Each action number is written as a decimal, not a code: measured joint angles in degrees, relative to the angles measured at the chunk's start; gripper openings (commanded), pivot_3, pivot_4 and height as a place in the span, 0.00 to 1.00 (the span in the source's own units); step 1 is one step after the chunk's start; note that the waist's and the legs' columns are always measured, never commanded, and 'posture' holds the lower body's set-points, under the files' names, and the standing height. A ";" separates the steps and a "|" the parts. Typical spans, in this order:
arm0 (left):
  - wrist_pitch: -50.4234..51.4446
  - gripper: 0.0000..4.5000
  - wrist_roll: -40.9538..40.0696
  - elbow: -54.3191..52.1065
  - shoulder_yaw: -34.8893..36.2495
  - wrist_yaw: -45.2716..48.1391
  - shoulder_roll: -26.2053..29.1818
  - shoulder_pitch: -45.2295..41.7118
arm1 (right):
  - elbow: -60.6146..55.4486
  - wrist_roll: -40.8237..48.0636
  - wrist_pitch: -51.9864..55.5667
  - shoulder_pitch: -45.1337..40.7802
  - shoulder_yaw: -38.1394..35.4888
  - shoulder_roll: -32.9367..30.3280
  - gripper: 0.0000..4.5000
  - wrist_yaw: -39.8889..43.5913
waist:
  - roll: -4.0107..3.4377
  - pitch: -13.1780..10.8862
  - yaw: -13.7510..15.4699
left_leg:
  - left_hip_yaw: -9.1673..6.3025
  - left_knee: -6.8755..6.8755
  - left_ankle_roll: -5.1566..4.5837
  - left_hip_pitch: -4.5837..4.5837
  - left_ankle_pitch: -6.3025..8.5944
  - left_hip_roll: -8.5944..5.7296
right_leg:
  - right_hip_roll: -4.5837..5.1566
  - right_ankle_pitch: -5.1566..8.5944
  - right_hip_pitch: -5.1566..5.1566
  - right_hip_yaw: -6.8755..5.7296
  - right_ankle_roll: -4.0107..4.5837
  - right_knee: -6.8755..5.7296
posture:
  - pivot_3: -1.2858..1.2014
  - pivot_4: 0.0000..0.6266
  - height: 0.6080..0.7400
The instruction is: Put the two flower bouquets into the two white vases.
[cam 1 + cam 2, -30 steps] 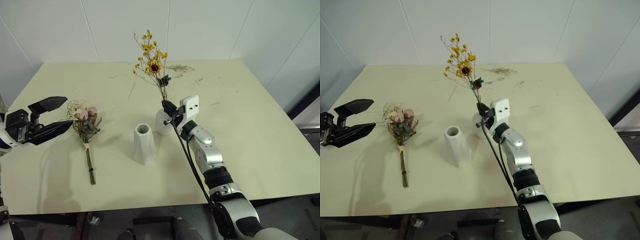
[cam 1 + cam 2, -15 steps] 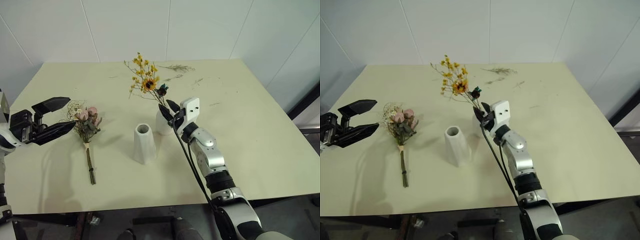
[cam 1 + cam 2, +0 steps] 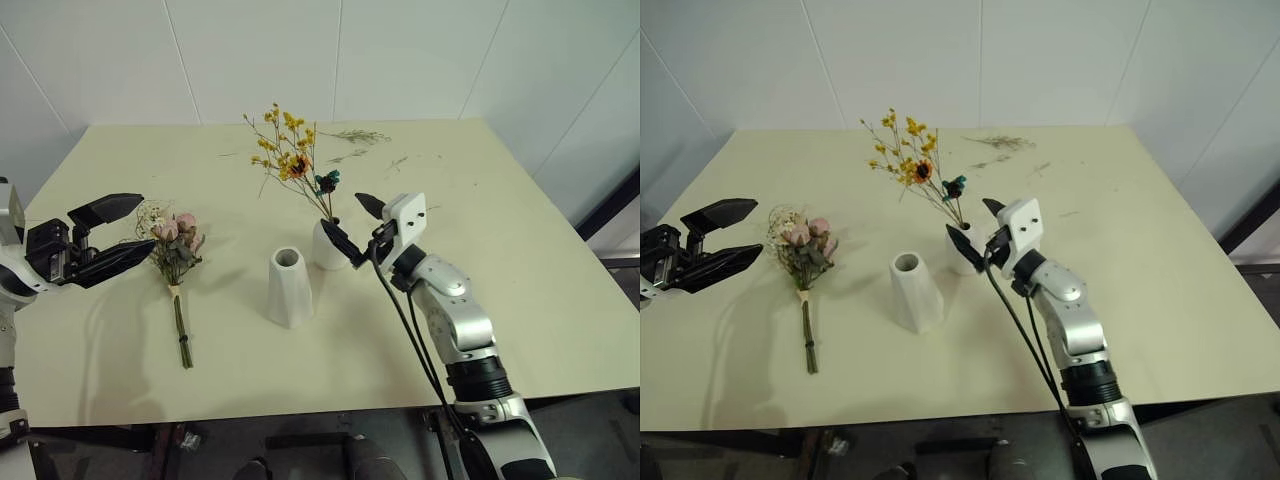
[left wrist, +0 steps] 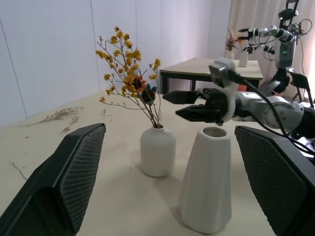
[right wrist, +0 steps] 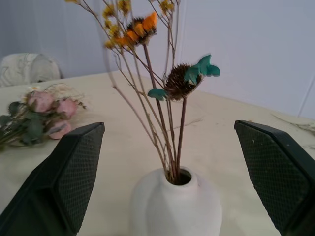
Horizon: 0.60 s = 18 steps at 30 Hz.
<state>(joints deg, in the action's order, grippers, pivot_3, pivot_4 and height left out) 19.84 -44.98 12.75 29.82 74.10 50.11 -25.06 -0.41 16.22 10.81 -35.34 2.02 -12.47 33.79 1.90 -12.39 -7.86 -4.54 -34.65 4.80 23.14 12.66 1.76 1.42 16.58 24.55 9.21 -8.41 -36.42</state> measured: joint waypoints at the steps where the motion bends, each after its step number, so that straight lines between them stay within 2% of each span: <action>1: 0.00 1.00 0.26 -0.79 -0.01 -1.08 -0.26 0.62 | -1.36 1.00 1.76 0.06 -0.14 -1.16 0.99 0.69 | 0.00 0.00 -0.01 | 0.00 -0.02 0.00 0.00 0.00 0.00 | 0.00 0.00 0.00 0.01 0.00 0.00 | 0.52 0.24 1.00; 6: 1.00 1.00 0.60 -4.89 0.39 -8.25 -2.29 3.77 | -7.31 6.99 13.44 0.08 -1.74 -9.10 0.99 4.42 | 0.02 0.01 0.41 | -0.01 -0.06 -0.01 0.02 0.01 -0.01 | 0.02 0.00 -0.02 0.01 0.00 0.04 | 0.52 0.24 1.00; 10: 4.12 1.00 3.29 -10.88 0.41 -18.01 -2.55 8.60 | -12.56 12.85 20.52 0.18 -2.68 -17.10 0.99 10.50 | 0.02 0.00 0.46 | 0.00 -0.04 -0.03 0.03 0.02 -0.01 | 0.02 0.00 -0.03 0.04 0.00 0.12 | 0.52 0.24 1.00; 14: 7.79 1.00 3.39 -15.91 1.05 -24.61 -3.34 11.74 | -15.61 17.40 23.86 0.53 -4.16 -22.88 0.99 16.46 | 0.05 0.01 0.73 | 0.01 -0.04 -0.04 0.04 0.02 -0.01 | 0.01 -0.01 -0.10 0.03 -0.02 0.28 | 0.52 0.24 1.00; 18: 16.43 1.00 4.53 -23.82 1.13 -36.08 -3.54 15.97 | -14.01 18.00 23.86 -0.29 -4.93 -26.55 0.99 20.11 | 0.07 0.01 1.03 | 0.05 -0.09 -0.05 0.06 0.03 -0.02 | 0.02 -0.04 -0.13 0.08 -0.08 0.43 | 0.52 0.24 1.00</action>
<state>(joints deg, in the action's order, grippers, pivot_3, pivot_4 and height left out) 36.27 -40.46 -11.06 30.96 38.01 46.57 -9.09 -14.42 34.22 34.67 -35.63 -2.92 -39.02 53.90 1.98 -12.38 -6.83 -4.49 -34.74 4.75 23.20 12.69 1.74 1.44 16.54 24.42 9.29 -8.49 -35.99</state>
